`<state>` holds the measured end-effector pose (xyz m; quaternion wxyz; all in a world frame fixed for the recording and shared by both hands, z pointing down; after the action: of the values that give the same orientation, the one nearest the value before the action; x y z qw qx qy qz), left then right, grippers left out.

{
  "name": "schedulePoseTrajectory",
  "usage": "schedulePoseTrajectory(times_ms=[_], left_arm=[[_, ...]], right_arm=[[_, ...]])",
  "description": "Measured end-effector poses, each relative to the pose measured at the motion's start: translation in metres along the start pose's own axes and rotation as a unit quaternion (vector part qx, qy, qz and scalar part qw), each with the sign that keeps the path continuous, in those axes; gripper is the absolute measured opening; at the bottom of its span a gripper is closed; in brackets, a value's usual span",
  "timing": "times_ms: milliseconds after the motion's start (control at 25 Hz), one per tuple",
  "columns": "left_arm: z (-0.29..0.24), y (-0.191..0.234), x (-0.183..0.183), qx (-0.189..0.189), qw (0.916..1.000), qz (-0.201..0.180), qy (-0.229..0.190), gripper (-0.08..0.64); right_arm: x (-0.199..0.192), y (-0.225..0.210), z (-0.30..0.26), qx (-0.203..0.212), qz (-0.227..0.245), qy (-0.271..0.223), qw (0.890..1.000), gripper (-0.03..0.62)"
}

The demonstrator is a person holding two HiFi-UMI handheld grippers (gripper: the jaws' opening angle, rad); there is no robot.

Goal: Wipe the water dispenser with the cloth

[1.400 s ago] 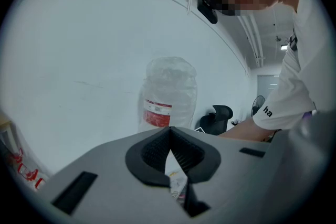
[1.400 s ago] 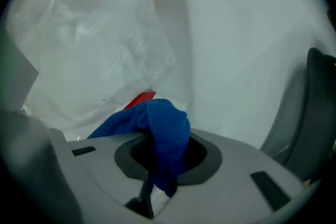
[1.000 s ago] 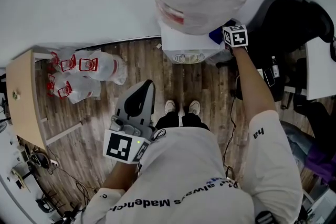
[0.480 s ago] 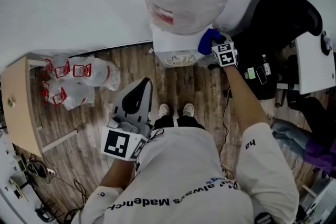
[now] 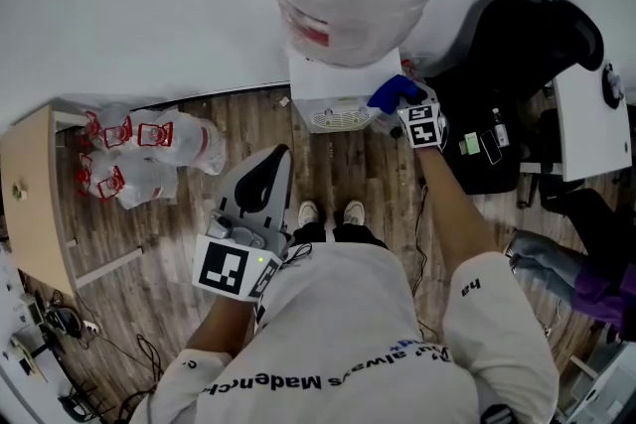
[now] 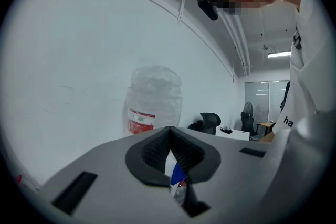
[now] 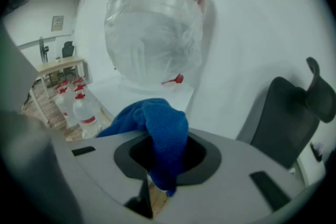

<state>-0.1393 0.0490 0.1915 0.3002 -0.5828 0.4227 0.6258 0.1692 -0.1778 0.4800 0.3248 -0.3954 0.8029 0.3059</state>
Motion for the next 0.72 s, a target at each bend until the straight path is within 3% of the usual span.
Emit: schedulePoseTrajectory(times_ms=[120,240,480,720], left_arm=[[0.009,0.003,0.000,0.009,1.0000,0.001,-0.002,0.018],[0.018,0.010,-0.004,0.023,0.9997,0.005,0.000,0.018],[0.039,0.022,-0.008,0.050,0.9987,0.009,0.004,0.018],[0.064,0.032,-0.011,0.080,0.9966,0.010,0.013,0.018]], right_arm=[[0.013,0.003,0.025,-0.013,-0.086,-0.042,0.995,0.081],[0.024,0.033,0.047,0.007,-0.146,-0.075,0.986,0.081],[0.042,0.123,0.051,0.093,-0.217,-0.091,0.967,0.081],[0.057,0.203,0.011,0.151,-0.236,-0.060,0.958,0.081]])
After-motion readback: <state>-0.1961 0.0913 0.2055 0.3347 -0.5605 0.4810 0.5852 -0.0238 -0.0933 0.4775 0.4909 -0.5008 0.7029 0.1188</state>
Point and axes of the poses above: the fingertips, and each gripper's own axes: z backward along the fingers, y to its left, x out of its top, the point moved 9 cm from there along z, backward along the fingers, and after that the axes turned 3 degrees about -x, right-handed, at the moved point
